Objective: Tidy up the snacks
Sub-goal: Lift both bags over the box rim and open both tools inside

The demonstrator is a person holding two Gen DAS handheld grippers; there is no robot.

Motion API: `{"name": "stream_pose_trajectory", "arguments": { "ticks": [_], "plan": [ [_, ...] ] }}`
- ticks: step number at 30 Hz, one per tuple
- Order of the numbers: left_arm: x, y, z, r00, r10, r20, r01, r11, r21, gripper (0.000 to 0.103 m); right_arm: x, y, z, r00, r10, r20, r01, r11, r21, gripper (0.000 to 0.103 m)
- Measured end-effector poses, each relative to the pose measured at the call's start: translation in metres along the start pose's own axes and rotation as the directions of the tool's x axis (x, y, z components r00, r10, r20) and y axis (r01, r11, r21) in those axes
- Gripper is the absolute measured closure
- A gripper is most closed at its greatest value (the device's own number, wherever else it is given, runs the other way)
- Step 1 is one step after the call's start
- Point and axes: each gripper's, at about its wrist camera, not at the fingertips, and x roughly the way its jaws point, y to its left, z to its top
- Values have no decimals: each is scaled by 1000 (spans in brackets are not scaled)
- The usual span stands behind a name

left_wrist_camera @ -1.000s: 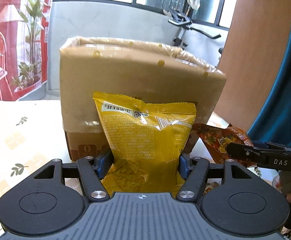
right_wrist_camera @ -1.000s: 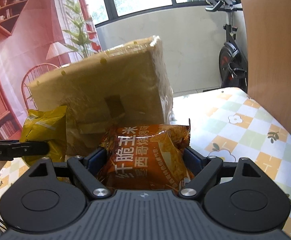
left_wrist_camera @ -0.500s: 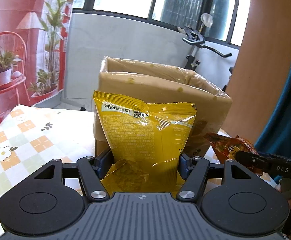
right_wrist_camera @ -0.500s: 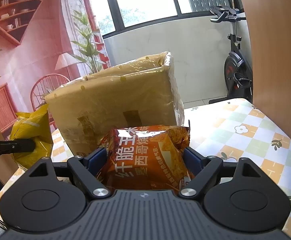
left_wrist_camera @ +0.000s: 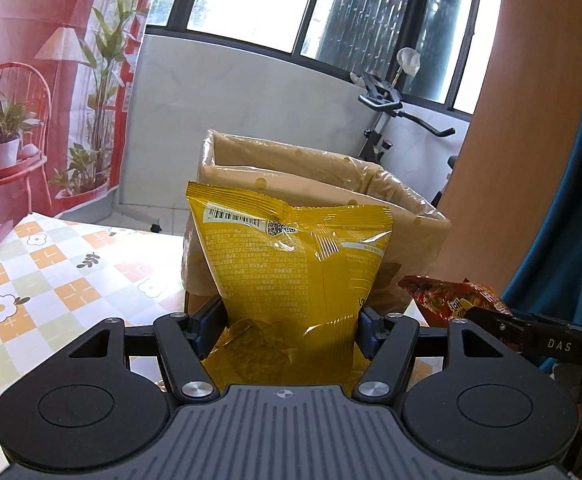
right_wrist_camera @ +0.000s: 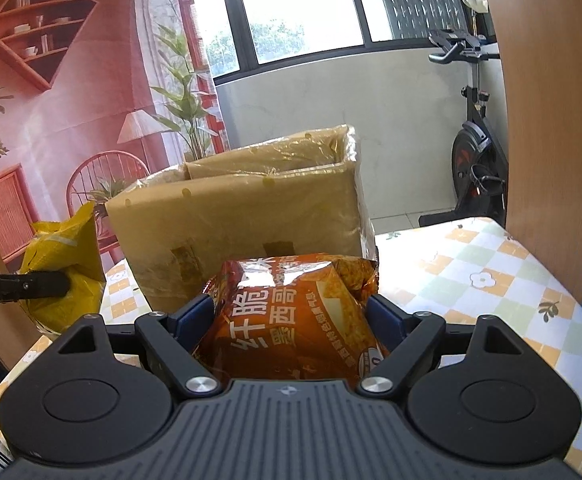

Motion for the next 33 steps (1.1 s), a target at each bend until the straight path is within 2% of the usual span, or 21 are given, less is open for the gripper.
{"name": "stream_pose_trajectory", "arguments": {
  "ticks": [16,26,33],
  "plan": [
    [-9,-8,10,998,-48,43,47,998,33,35,-27,1,16,996,29,81,-34,998,52,18],
    [-18,-5,54,993,-28,113,20,998,68,35,-22,1,57,982,85,171,-94,994,47,18],
    [0,-9,91,989,-42,140,26,994,110,35,-5,-3,92,967,115,227,-128,991,44,18]
  ]
}}
